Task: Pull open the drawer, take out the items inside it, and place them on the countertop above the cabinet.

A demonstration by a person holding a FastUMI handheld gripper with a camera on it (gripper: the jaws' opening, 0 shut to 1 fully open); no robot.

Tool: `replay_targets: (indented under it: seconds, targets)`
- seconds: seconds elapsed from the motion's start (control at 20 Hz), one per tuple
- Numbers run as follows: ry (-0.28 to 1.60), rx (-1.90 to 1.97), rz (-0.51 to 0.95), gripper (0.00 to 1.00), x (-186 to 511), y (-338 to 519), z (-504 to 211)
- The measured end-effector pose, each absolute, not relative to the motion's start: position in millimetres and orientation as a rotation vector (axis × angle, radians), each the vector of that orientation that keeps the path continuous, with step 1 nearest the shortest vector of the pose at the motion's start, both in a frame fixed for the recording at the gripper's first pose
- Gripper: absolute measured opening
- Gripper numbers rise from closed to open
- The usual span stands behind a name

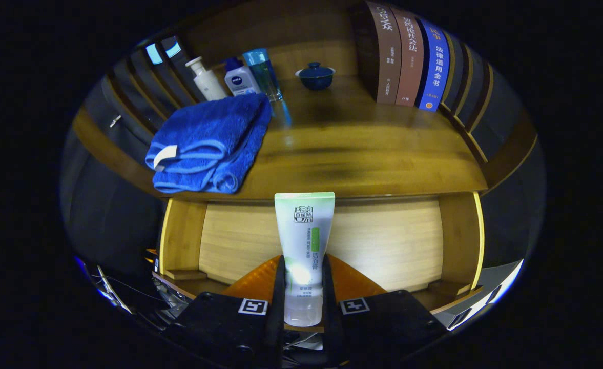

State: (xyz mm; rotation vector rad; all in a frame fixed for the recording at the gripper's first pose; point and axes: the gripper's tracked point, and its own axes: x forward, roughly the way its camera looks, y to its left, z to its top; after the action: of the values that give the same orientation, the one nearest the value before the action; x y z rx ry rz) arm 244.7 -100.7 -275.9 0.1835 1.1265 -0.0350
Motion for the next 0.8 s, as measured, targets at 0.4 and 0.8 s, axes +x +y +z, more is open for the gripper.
replay_targets:
  seconds: [0.4,0.8]
  targets:
    - [1.161,0.183,-0.054,0.36,317.8,-104.6,-265.1]
    - [1.186,0.171,-0.079,0.36,368.0,-116.2,-275.9]
